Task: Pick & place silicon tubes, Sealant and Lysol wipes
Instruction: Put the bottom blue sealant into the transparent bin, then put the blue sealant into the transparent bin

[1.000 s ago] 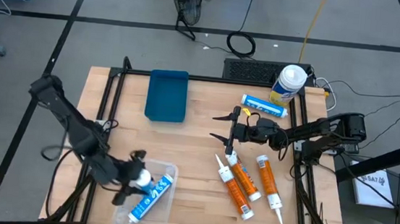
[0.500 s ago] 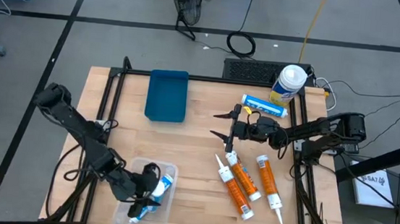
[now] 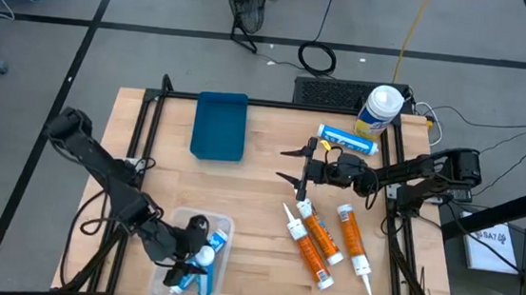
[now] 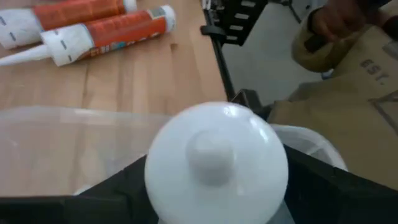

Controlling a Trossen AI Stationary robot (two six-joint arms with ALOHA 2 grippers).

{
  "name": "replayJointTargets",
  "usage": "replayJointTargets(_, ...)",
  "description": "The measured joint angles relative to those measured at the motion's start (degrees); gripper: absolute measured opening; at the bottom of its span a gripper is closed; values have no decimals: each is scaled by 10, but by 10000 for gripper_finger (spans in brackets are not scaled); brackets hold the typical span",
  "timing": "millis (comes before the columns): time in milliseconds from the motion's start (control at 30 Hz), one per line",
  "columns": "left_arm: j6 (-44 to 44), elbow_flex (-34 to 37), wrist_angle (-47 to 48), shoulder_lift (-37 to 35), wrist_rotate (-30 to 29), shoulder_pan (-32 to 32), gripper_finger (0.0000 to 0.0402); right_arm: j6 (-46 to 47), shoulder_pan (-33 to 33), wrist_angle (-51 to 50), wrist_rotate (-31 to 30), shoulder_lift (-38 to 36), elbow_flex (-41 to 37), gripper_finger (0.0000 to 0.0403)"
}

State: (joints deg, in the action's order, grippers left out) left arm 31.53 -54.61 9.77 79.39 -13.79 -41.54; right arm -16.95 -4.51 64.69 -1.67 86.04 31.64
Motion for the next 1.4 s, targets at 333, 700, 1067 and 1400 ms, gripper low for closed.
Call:
replayJointTargets(333,-88,0,-3,-50,18,1,274,0,0,-3,0,0,0,258)
replayJointTargets(700,-205,0,-6,-161,-46,9,283,0,0,-19,0,0,0,258)
replayJointTargets(1067,-256,0,40,-225,-132,20,281,0,0,-50,0,0,0,258)
replayJointTargets(1400,-291,0,61,-231,-163,54,280,24,0,-58,-14,-2,0,258)
